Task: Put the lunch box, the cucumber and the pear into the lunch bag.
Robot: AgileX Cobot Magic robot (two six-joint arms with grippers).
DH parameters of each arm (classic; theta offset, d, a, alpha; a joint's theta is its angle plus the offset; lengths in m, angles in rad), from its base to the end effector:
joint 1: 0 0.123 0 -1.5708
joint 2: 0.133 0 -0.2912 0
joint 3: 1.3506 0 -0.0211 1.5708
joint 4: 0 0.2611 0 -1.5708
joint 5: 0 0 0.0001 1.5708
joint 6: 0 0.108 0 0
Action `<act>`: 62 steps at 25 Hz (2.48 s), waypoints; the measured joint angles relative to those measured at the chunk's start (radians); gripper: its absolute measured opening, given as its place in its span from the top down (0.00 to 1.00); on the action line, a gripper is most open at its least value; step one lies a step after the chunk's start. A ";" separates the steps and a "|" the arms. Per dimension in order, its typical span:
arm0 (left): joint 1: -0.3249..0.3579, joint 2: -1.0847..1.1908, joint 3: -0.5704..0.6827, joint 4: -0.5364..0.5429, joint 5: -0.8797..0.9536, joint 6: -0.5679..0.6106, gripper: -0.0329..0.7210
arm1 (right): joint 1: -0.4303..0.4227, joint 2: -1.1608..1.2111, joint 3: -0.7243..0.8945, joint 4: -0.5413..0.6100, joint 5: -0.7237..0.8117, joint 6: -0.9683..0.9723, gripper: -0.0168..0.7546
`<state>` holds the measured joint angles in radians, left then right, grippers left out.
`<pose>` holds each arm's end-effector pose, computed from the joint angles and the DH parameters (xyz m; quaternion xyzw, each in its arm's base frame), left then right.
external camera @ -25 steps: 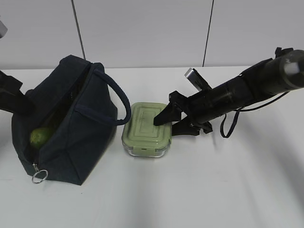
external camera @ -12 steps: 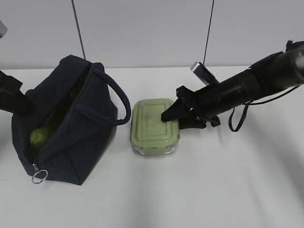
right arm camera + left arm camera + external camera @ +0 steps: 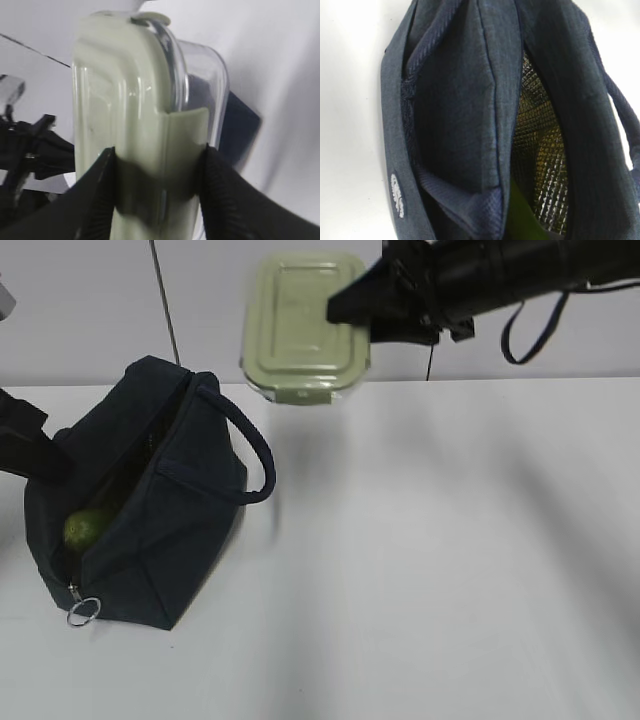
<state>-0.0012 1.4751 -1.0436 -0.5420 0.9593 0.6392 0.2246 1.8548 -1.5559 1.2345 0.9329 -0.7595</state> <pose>0.2964 -0.0460 0.2535 0.1837 0.9451 -0.1855 0.1964 0.4053 0.1767 0.3135 -0.1663 0.8152 0.4630 0.3057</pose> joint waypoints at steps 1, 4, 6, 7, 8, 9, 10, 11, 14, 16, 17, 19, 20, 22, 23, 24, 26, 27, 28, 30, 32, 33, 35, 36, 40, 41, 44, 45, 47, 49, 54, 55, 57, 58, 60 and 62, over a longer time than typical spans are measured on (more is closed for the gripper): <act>0.000 0.000 0.000 0.000 0.000 0.000 0.98 | 0.035 0.003 -0.030 0.000 -0.009 0.007 0.53; 0.000 0.000 0.000 -0.005 0.000 -0.001 0.98 | 0.144 0.028 -0.098 0.000 -0.078 0.009 0.53; 0.000 0.000 0.000 -0.007 0.000 -0.001 0.98 | 0.212 0.055 -0.131 0.002 -0.143 -0.013 0.53; 0.000 0.000 0.000 -0.007 0.000 -0.001 0.98 | 0.237 0.072 -0.148 0.004 -0.166 -0.030 0.53; 0.000 0.000 0.000 -0.007 0.000 -0.001 0.98 | 0.263 0.089 -0.162 0.004 -0.193 -0.051 0.53; 0.000 0.000 0.000 -0.007 0.000 -0.001 0.98 | 0.285 0.103 -0.171 0.004 -0.219 -0.078 0.53; 0.000 0.000 0.000 -0.007 0.000 -0.001 0.98 | 0.301 0.117 -0.180 0.000 -0.241 -0.105 0.53; 0.000 0.000 0.000 -0.007 0.000 -0.001 0.98 | 0.317 0.128 -0.182 -0.013 -0.267 -0.131 0.53; 0.000 0.000 0.000 -0.007 0.001 -0.001 0.98 | 0.341 0.151 -0.188 -0.113 -0.319 -0.162 0.53; 0.000 0.000 0.000 -0.007 0.000 -0.001 0.98 | 0.343 0.169 -0.190 -0.181 -0.328 -0.175 0.53; 0.000 0.000 0.000 -0.007 0.000 -0.001 0.98 | 0.343 0.179 -0.191 -0.215 -0.331 -0.178 0.53; 0.000 0.000 0.000 -0.007 0.000 -0.002 0.98 | 0.343 0.200 -0.191 -0.284 -0.333 -0.182 0.53; 0.000 0.000 0.000 -0.008 -0.001 -0.002 0.98 | 0.343 0.204 -0.191 -0.328 -0.331 -0.182 0.53; 0.000 0.000 0.000 -0.009 -0.002 -0.002 0.98 | 0.343 0.208 -0.191 -0.400 -0.315 -0.175 0.53; 0.000 0.000 0.000 -0.010 -0.002 -0.002 0.98 | 0.343 0.208 -0.191 -0.421 -0.308 -0.173 0.53; 0.000 0.000 0.000 -0.011 -0.002 -0.002 0.98 | 0.343 0.208 -0.191 -0.443 -0.303 -0.171 0.53; 0.000 0.000 0.000 -0.011 -0.002 -0.002 0.98 | 0.349 0.208 -0.193 -0.500 -0.286 -0.164 0.53; 0.000 0.000 0.000 -0.012 -0.002 -0.002 0.98 | 0.351 0.212 -0.192 -0.531 -0.275 -0.164 0.53; 0.000 0.000 0.000 -0.013 -0.002 -0.002 0.98 | 0.355 0.215 -0.195 -0.552 -0.265 -0.164 0.53; 0.000 0.000 0.000 -0.013 -0.002 -0.002 0.98 | 0.368 0.230 -0.195 -0.573 -0.257 -0.164 0.53; 0.000 0.000 0.000 -0.013 -0.004 -0.004 0.98 | 0.383 0.247 -0.195 -0.588 -0.258 -0.164 0.53; 0.000 0.000 0.000 -0.011 -0.004 -0.005 0.98 | 0.393 0.255 -0.195 -0.593 -0.261 -0.164 0.53; 0.000 0.000 0.000 -0.011 -0.004 -0.005 0.98 | 0.406 0.267 -0.195 -0.619 -0.267 -0.164 0.53; 0.000 0.000 0.000 -0.011 -0.004 -0.005 0.98 | 0.412 0.269 -0.197 -0.633 -0.274 -0.153 0.53; 0.000 0.000 0.000 -0.011 -0.005 -0.005 0.98 | 0.420 0.273 -0.203 -0.662 -0.296 -0.116 0.53; 0.000 0.000 0.000 -0.012 -0.005 -0.005 0.98 | 0.420 0.274 -0.210 -0.662 -0.296 -0.114 0.53; 0.000 0.000 0.000 -0.012 -0.008 -0.005 0.98 | 0.421 0.282 -0.250 -0.649 -0.296 -0.108 0.52; 0.000 0.000 0.000 -0.012 -0.010 -0.005 0.98 | 0.423 0.284 -0.263 -0.640 -0.294 -0.107 0.50; 0.000 0.000 0.000 -0.012 -0.012 -0.005 0.98 | 0.423 0.284 -0.289 -0.629 -0.292 -0.106 0.44; 0.000 0.000 0.000 -0.012 -0.012 -0.005 0.98 | 0.423 0.284 -0.316 -0.614 -0.287 -0.106 0.38; 0.000 0.000 0.000 -0.026 -0.007 -0.005 0.98 | 0.425 0.276 -0.398 -0.598 -0.234 -0.075 0.31; -0.001 0.000 0.000 -0.026 -0.006 -0.005 0.98 | 0.425 0.272 -0.412 -0.620 -0.222 -0.026 0.31; -0.001 0.000 0.000 -0.026 -0.006 -0.005 0.98 | 0.425 0.256 -0.428 -0.723 -0.192 0.145 0.31; -0.001 0.000 0.000 -0.026 -0.006 -0.005 0.98 | 0.423 0.250 -0.435 -0.808 -0.164 0.262 0.31; -0.001 0.000 0.000 -0.026 -0.006 -0.005 0.98 | 0.419 0.238 -0.439 -0.961 -0.087 0.447 0.32; -0.001 0.000 0.000 -0.026 -0.006 -0.005 0.98 | 0.414 0.236 -0.440 -1.019 -0.001 0.544 0.34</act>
<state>-0.0024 1.4751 -1.0436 -0.5679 0.9533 0.6338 0.6390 2.0907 -1.9955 0.2155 0.9318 -0.2152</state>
